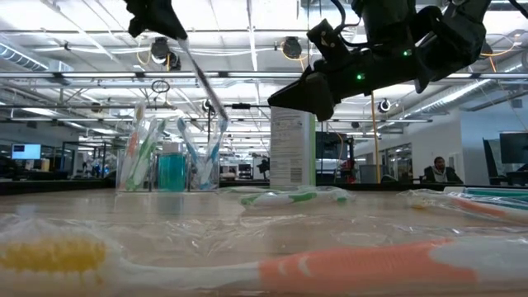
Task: Pick & Place toothbrushing station
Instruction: Put the violet toothbrush into the right of the transparent organizer
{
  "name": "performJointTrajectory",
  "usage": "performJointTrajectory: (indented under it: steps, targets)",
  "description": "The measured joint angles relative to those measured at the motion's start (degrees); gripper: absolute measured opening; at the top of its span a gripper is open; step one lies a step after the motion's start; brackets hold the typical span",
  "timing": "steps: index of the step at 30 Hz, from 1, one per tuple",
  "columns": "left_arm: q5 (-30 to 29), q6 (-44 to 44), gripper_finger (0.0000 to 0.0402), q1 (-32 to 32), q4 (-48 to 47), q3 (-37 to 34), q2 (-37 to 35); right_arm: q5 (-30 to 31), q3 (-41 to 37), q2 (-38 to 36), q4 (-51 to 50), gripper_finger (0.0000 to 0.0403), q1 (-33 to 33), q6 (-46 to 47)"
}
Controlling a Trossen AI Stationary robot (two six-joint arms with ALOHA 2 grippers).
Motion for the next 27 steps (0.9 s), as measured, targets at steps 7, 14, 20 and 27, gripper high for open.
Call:
performJointTrajectory:
  steps: [7,14,20,27]
  targets:
    - [-1.0,-0.1,0.0026,2.8,-2.4,-0.8,6.3,0.0,0.0,0.0,-0.2,0.0095,0.0,0.0]
    - [3.1,1.1,0.0026,5.1,-2.2,-0.8,15.0,0.0,0.0,0.0,-0.2,0.0095,0.0,0.0]
    - [3.1,3.4,0.0026,6.1,-1.4,-0.8,19.7,0.0,0.0,0.0,-0.2,0.0095,0.0,0.0]
    - [2.9,7.1,0.0028,6.2,0.6,-0.9,21.2,0.0,0.0,0.0,-0.2,0.0095,0.0,0.0]
